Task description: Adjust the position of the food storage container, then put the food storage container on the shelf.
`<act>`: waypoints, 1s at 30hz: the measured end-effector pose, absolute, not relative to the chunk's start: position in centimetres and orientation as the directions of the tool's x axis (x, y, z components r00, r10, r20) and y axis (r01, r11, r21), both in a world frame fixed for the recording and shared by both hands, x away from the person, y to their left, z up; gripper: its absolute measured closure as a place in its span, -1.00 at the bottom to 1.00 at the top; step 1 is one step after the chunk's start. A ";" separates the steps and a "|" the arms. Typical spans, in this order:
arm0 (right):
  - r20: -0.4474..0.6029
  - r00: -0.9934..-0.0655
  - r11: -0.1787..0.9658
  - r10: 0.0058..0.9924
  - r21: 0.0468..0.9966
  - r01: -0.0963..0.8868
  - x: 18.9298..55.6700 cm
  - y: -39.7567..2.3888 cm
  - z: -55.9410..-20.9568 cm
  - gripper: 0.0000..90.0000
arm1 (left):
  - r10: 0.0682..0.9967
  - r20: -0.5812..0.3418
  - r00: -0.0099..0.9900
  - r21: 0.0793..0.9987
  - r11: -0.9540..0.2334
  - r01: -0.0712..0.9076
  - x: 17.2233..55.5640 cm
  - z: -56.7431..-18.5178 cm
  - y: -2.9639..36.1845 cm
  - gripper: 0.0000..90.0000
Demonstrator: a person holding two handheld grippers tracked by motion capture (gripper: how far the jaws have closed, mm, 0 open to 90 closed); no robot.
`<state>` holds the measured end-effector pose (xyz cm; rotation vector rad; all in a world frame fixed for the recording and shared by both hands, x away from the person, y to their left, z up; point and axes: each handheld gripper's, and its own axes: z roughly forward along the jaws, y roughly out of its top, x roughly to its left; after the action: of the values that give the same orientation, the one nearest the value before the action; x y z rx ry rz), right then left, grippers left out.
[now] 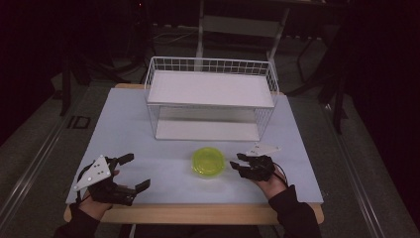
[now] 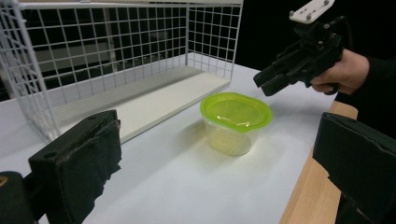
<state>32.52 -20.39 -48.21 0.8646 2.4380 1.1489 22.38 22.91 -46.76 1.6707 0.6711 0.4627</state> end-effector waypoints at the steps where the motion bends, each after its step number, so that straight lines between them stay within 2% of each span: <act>1: -0.047 -0.766 0.503 0.641 0.780 0.373 32.3 -20.5 -48.0 0.16 | 0.654 -0.054 0.755 0.978 -0.116 0.171 22.4 -46.7 22.7 -0.96; 2: -0.064 -0.764 0.499 0.642 0.791 0.354 32.0 -20.6 -47.7 0.12 | 0.655 -0.046 0.754 0.978 -0.124 0.167 22.3 -46.5 22.5 -0.96; 6: -0.054 -0.770 0.483 0.636 0.806 0.342 31.3 -21.0 -46.6 0.29 | 0.652 -0.070 0.755 0.969 -0.136 0.208 22.2 -46.0 21.6 -0.96; 7: -0.043 -0.775 0.468 0.630 0.818 0.335 31.1 -21.2 -46.3 0.27 | 0.639 -0.090 0.764 0.965 -0.135 0.226 22.2 -45.9 21.3 -0.95; 10: -0.015 -0.770 0.438 0.638 0.830 0.346 31.0 -21.5 -45.8 0.22 | 0.639 -0.114 0.761 0.956 -0.137 0.259 22.3 -45.6 20.8 -0.89; 11: 0.017 -0.775 0.410 0.632 0.841 0.354 31.0 -21.7 -45.6 0.15 | 0.620 -0.166 0.767 0.942 -0.131 0.310 22.7 -45.2 20.3 -0.89; 13: 0.046 -0.753 0.400 0.657 0.825 0.400 31.1 -21.8 -44.9 0.00 | 0.602 -0.195 0.774 0.940 -0.110 0.322 23.1 -44.8 20.0 -0.89; 19: 0.082 -0.733 0.395 0.675 0.799 0.453 31.7 -21.7 -43.7 -0.08 | 0.588 -0.202 0.783 0.929 -0.137 0.343 24.3 -43.7 18.9 -0.88; 22: 0.099 -0.736 0.395 0.670 0.792 0.466 31.9 -21.5 -43.1 -0.02 | 0.587 -0.262 0.766 0.907 -0.123 0.404 25.2 -43.4 18.1 -0.88; 26: 0.217 -0.720 0.343 0.660 0.765 0.545 32.7 -21.1 -42.3 0.08 | 0.573 -0.349 0.741 0.869 -0.098 0.485 26.6 -43.3 17.2 -0.88; 30: 0.295 -0.675 0.314 0.677 0.714 0.626 33.6 -20.5 -42.3 0.16 | 0.566 -0.404 0.719 0.834 -0.095 0.543 27.9 -43.6 16.1 -0.75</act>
<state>33.64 -20.49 -42.34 1.2400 2.4977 1.3133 27.87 16.14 -43.61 1.7452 0.8837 0.0234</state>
